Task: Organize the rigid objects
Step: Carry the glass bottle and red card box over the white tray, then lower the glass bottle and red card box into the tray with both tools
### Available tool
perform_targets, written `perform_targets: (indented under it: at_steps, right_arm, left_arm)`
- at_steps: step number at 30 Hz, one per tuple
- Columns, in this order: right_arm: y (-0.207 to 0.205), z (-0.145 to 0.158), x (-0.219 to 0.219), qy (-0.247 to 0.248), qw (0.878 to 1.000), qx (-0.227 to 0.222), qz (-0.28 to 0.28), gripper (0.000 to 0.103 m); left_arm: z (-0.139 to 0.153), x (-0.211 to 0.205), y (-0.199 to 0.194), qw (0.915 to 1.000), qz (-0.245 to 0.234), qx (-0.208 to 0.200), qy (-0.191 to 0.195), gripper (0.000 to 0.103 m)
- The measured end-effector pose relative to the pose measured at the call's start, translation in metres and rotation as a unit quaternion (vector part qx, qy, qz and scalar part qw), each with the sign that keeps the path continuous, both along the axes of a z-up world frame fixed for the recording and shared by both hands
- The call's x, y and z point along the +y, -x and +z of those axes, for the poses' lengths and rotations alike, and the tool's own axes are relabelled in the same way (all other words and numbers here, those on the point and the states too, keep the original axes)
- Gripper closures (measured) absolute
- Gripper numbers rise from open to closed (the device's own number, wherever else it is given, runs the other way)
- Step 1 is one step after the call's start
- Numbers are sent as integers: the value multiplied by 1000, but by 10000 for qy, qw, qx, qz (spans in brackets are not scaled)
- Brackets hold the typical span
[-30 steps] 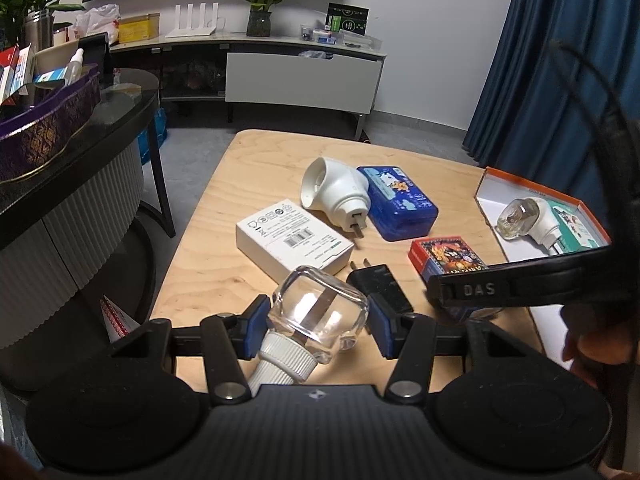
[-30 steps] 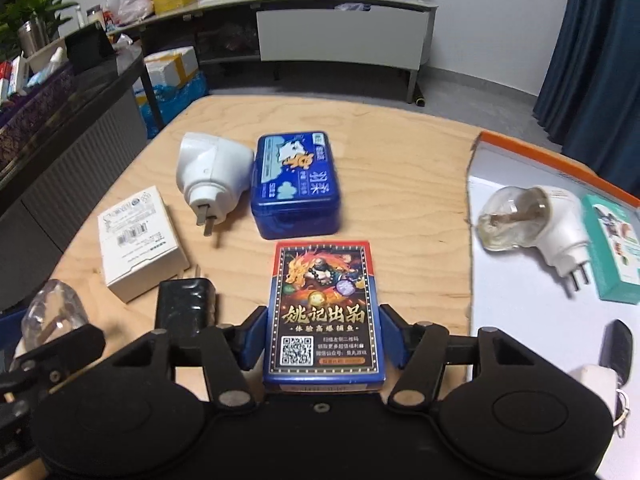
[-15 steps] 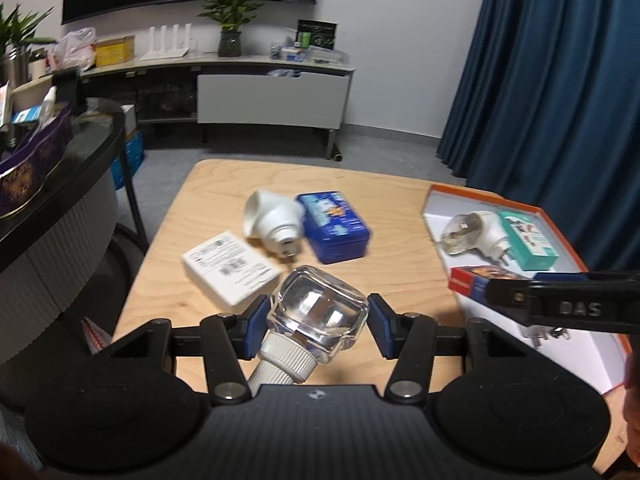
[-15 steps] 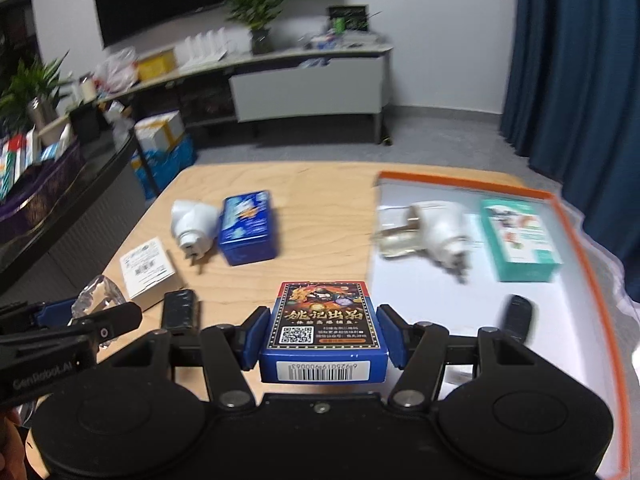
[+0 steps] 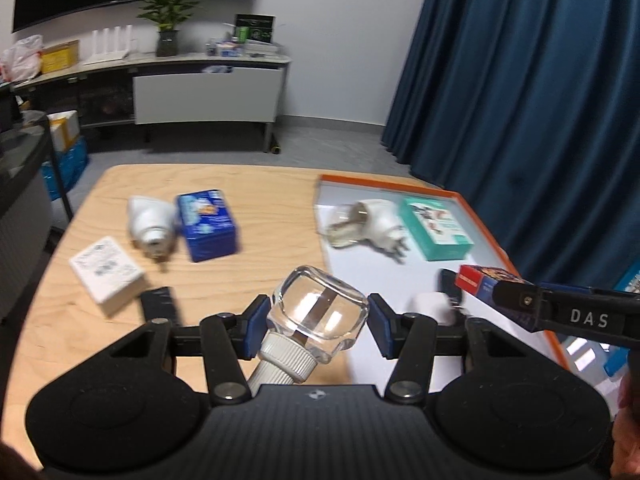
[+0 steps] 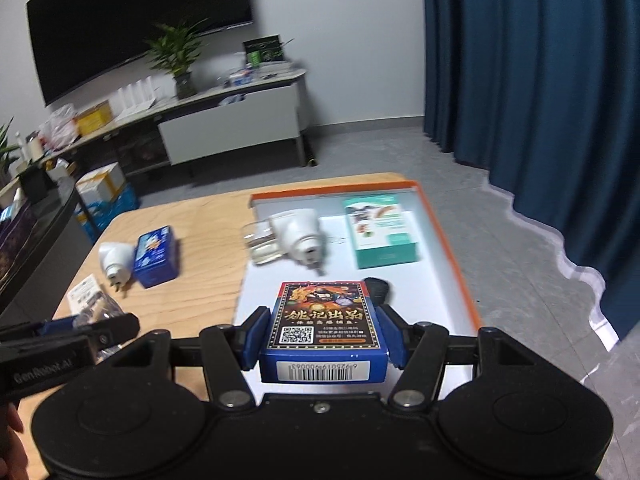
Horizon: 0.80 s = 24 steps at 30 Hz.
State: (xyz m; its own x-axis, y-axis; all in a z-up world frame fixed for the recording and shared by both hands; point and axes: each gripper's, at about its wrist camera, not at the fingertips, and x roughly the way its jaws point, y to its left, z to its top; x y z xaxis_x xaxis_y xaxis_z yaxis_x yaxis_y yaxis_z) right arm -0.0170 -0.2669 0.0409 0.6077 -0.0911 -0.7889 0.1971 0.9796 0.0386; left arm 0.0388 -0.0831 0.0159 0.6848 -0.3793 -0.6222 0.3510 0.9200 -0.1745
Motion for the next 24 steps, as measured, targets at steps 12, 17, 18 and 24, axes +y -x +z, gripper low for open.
perform_targets:
  at_steps: [12, 17, 18, 24]
  right_arm:
    - [16, 15, -32, -69, 9995, -178, -264, 33]
    - [14, 20, -34, -123, 9992, -283, -268, 32]
    - [14, 20, -35, -134, 9991, -297, -256, 32]
    - [11, 19, -34, -151, 9993, -290, -181, 32]
  left_arm:
    - [11, -58, 2, 9983, -568, 60, -141, 50]
    - [23, -59, -1, 9983, -524, -139, -217, 50]
    - [24, -59, 0, 9984, -480, -174, -227, 50]
    - [25, -59, 4, 9990, -307, -170, -285, 50]
